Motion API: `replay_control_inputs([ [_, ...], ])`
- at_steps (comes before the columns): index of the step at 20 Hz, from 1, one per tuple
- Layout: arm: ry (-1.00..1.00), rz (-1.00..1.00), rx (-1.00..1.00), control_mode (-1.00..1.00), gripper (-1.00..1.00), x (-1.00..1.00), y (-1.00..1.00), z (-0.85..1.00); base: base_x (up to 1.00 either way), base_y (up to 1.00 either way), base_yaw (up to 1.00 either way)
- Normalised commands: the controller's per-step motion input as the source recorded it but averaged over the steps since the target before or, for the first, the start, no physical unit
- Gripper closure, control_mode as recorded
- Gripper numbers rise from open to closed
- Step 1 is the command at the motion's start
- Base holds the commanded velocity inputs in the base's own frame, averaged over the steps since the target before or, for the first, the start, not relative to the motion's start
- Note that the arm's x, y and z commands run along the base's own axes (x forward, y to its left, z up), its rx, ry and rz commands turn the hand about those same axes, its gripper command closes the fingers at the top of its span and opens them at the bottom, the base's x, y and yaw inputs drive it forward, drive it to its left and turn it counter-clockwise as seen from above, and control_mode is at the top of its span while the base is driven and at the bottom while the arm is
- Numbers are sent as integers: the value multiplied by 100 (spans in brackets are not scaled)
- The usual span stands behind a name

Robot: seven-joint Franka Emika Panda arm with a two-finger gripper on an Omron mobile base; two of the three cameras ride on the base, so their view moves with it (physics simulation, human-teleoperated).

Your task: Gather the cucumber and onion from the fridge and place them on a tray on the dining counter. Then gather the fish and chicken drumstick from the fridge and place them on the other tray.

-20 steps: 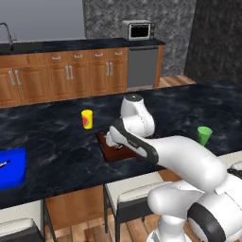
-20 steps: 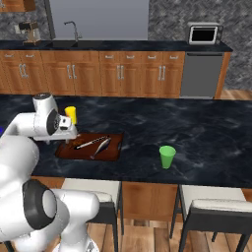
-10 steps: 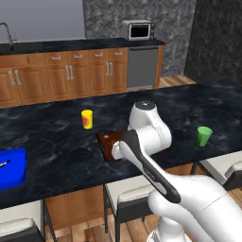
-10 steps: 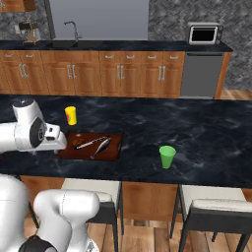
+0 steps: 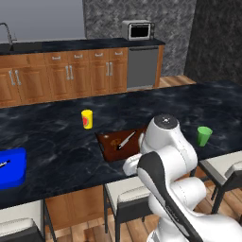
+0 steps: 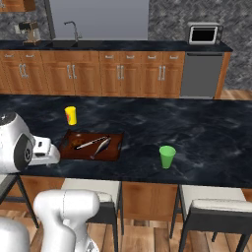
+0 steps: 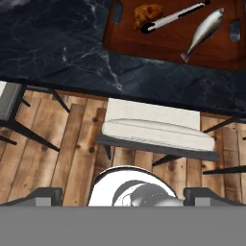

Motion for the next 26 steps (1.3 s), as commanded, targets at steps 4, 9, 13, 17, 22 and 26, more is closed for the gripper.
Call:
replay_control_inputs([
  [4,0,0,0,-100,-100,-7,0,0,0,0,0],
  [9,0,0,0,100,-100,0,0,0,-12,0,0],
  [13,0,0,0,100,-100,0,0,0,-58,35,0],
  [17,0,0,0,100,-100,0,0,0,-62,85,0],
  [22,0,0,0,100,-100,0,0,0,-51,100,0],
  [26,0,0,0,100,-100,0,0,0,-39,100,0],
])
